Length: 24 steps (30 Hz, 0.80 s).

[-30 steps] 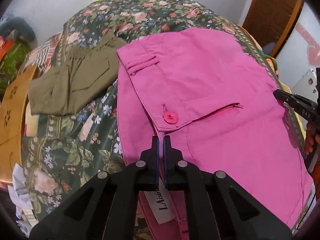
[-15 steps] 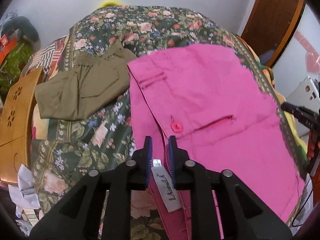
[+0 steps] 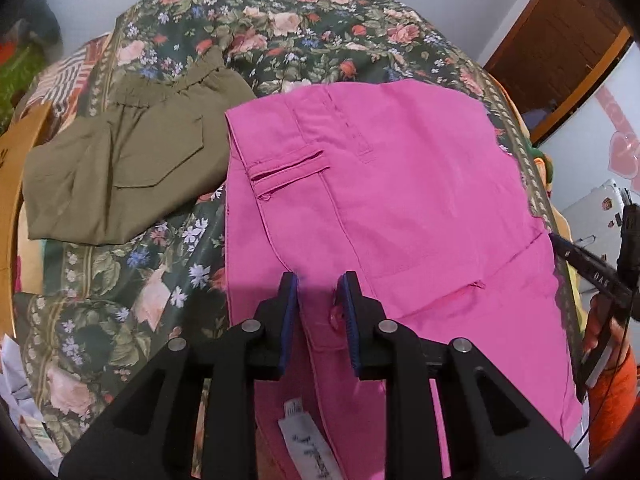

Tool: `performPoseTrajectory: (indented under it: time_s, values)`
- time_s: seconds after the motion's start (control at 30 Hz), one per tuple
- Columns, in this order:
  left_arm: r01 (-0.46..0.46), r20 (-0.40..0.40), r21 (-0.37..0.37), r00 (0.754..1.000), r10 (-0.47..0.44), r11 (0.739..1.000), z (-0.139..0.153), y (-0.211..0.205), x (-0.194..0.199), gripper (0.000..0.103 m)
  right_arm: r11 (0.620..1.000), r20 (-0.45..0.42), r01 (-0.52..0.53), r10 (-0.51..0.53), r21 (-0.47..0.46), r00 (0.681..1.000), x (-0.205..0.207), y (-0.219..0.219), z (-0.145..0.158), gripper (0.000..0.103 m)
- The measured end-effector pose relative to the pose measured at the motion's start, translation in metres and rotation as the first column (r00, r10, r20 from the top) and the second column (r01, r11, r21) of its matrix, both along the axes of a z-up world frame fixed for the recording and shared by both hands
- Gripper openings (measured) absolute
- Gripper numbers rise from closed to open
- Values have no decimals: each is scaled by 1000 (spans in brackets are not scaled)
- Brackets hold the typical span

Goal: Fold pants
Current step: 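Lift the hems with both grippers and fold them toward the waistband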

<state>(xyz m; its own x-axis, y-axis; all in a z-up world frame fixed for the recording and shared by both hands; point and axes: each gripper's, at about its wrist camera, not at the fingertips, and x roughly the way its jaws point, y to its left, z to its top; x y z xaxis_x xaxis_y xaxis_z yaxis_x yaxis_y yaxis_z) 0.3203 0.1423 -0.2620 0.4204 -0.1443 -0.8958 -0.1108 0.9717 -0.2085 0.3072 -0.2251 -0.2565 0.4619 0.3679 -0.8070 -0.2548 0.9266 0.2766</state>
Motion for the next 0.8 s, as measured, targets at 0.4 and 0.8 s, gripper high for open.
performPoseTrajectory:
  time_s: [0.4,0.8]
  values:
    - [-31,83,217,996,14,976,6,-13,-1,7,981,68,-94,107,-169,992,-17,17,-3,7]
    - [-34,70,188,997,21,982,10,0,-7,12,969,28,-95,104,-228,994,-22,12,4,17]
